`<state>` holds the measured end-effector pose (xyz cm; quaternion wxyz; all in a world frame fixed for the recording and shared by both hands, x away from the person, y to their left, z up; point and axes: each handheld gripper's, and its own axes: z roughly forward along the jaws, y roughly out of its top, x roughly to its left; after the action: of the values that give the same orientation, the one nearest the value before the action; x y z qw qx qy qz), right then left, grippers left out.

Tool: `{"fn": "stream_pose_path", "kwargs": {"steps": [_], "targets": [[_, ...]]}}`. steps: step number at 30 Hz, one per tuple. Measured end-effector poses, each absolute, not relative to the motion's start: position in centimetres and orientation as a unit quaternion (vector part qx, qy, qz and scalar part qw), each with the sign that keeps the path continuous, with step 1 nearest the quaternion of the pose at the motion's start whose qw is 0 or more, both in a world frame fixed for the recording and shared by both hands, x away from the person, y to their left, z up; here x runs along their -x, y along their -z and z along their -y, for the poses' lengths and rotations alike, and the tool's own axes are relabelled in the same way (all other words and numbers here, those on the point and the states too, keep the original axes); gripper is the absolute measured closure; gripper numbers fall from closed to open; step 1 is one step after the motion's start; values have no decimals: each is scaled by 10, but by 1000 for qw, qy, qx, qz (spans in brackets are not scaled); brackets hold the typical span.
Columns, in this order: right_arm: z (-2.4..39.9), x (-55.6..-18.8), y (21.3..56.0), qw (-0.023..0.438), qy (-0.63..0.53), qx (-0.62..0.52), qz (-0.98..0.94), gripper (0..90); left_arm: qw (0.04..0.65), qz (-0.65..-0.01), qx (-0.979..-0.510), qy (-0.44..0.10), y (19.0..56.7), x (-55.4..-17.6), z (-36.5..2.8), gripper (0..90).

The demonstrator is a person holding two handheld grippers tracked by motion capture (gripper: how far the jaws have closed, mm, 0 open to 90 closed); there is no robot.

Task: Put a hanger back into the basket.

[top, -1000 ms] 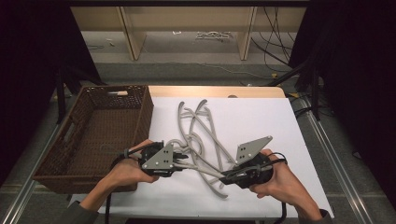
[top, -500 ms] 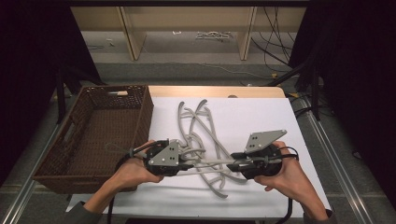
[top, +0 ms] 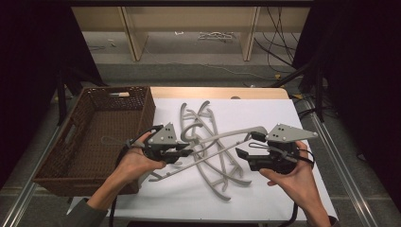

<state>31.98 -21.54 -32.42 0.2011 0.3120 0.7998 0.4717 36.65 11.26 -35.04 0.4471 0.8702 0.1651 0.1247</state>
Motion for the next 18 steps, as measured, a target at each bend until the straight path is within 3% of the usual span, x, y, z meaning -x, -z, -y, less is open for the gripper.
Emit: {"fn": "stream_pose_path", "kwargs": {"steps": [10,13,14,18], "targets": [[205,-308,350,224,-488,-316,-782,260,489,-210,-839,-111,307,-381,-125,795],[207,-308,354,221,-490,-315,-782,254,498,-213,-832,-118,289,-383,-134,795],[208,-306,359,213,-489,-320,-783,255,496,-187,-837,-137,277,-389,-145,795],[210,-306,366,218,-492,-322,-779,255,494,-204,-832,-152,264,-391,-160,795]]}}
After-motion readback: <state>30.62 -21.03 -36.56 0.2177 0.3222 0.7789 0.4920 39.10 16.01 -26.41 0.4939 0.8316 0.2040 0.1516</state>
